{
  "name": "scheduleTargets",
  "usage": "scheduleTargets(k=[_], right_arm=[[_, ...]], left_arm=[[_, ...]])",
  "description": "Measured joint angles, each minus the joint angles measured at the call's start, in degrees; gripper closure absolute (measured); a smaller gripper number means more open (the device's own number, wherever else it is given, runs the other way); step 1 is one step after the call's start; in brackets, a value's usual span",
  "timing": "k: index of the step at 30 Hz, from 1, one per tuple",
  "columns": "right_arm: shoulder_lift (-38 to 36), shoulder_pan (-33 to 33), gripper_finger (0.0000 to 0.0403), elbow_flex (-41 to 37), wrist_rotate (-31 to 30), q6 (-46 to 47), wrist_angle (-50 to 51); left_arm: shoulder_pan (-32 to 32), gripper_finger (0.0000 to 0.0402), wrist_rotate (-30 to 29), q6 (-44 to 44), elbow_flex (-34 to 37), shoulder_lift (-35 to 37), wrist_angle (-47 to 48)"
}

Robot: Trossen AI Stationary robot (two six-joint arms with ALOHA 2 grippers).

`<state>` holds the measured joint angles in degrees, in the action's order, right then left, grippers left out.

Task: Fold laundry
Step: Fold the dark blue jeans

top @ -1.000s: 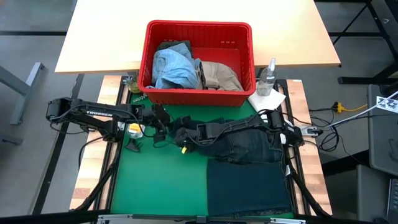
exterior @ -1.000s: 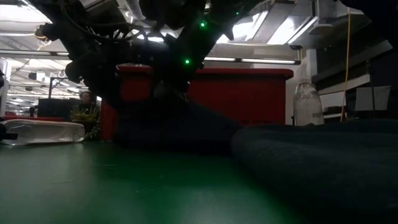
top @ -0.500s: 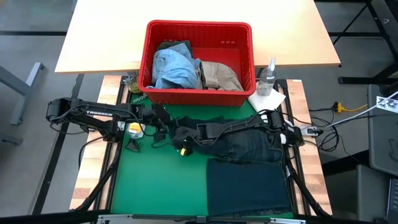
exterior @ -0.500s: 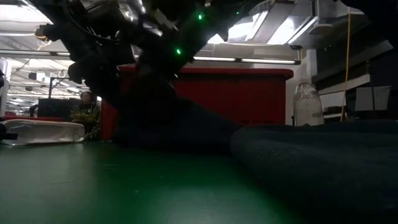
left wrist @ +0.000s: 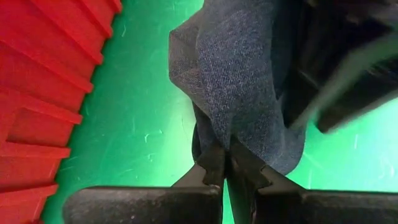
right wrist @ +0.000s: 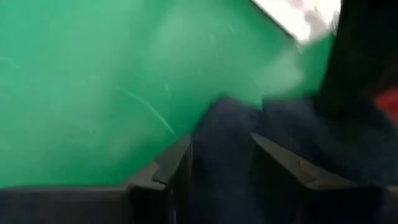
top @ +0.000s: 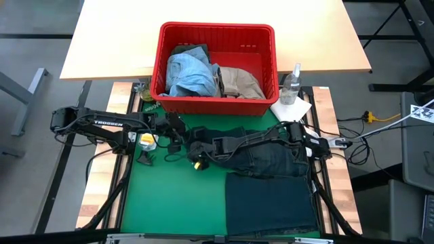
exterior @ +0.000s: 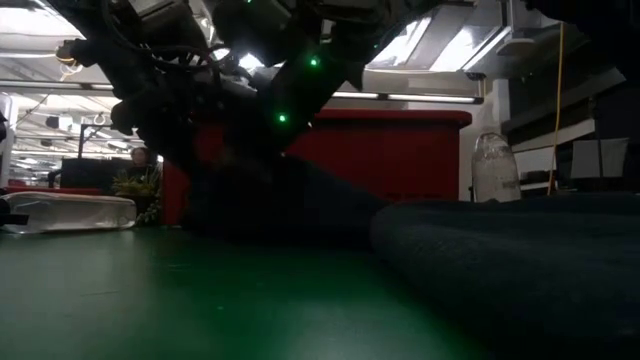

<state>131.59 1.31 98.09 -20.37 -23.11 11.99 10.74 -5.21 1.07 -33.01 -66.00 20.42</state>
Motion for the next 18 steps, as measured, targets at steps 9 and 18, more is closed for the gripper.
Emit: scheduleTargets(k=[9, 18], right_arm=[[1.1, 3.0, 0.0261, 0.0, 5.4, 4.9, 2.2], [1.0, 2.9, 0.0329, 0.0, 8.2, 4.4, 3.6]], left_arm=[[0.0, 0.0401, -0.1, 0.2, 0.0, 0.0, -0.6], [0.0, 0.0401, -5.8, 1.2, 0.0, 0.0, -0.9]])
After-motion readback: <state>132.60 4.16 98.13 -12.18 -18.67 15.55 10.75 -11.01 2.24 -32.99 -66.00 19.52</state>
